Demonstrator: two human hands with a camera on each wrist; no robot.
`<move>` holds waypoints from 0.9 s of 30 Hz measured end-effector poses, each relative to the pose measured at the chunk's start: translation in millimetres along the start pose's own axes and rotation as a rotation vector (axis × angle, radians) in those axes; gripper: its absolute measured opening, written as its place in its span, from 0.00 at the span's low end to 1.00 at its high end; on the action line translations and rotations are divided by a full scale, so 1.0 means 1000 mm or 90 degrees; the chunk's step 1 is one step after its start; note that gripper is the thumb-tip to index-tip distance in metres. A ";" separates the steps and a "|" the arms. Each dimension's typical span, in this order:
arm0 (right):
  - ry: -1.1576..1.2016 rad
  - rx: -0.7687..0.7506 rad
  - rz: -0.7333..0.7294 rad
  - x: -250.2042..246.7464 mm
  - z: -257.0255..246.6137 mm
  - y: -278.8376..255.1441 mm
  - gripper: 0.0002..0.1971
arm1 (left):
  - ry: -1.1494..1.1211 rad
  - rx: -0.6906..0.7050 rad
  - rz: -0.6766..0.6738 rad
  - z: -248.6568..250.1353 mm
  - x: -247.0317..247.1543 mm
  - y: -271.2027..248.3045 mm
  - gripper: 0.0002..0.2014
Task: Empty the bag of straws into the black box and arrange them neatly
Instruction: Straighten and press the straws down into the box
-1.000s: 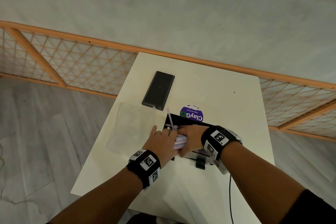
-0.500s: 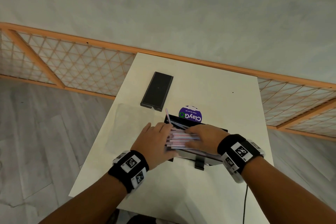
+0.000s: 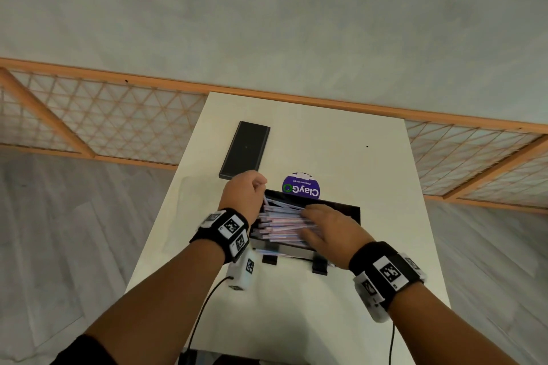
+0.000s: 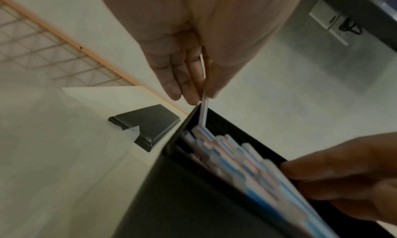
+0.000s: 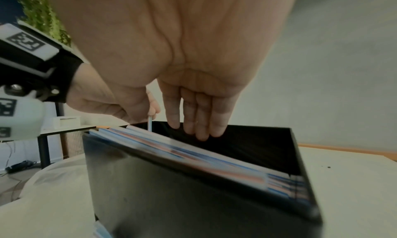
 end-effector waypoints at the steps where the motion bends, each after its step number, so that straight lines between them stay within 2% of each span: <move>1: 0.007 0.003 0.006 0.000 0.002 -0.002 0.23 | 0.005 0.002 0.018 0.000 -0.003 0.001 0.07; 8: 0.065 0.044 0.093 -0.009 0.025 -0.024 0.20 | -0.031 0.073 0.174 0.020 -0.079 -0.009 0.06; 12: 0.085 0.081 0.121 -0.018 0.037 -0.031 0.19 | -0.214 0.070 0.202 0.027 -0.105 -0.021 0.04; 14: 0.086 0.092 0.134 -0.023 0.042 -0.033 0.17 | -0.255 0.064 0.184 0.031 -0.098 -0.025 0.04; 17: 0.096 0.101 0.139 -0.027 0.043 -0.036 0.15 | -0.243 0.028 0.140 0.031 -0.064 -0.029 0.05; 22: 0.101 0.091 0.148 -0.020 0.038 -0.042 0.15 | -0.144 -0.011 0.041 0.017 0.003 -0.039 0.02; 24: 0.088 0.075 0.148 -0.011 0.036 -0.044 0.14 | -0.105 0.017 0.049 0.013 0.014 -0.043 0.05; 26: 0.075 0.053 0.150 -0.002 0.033 -0.045 0.13 | -0.087 0.030 0.108 0.007 0.012 -0.046 0.06; 27: 0.069 0.043 0.148 0.002 0.032 -0.045 0.12 | -0.095 0.004 0.145 0.001 0.008 -0.047 0.06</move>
Point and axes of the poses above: each hand's wrist, its own y-axis towards the middle knuckle, its own x-axis out of the palm, z = x × y, the point moved 2 cm from there along y, towards the middle knuckle, and after that the axes turned 2 degrees about -z, right-handed, at the moved point
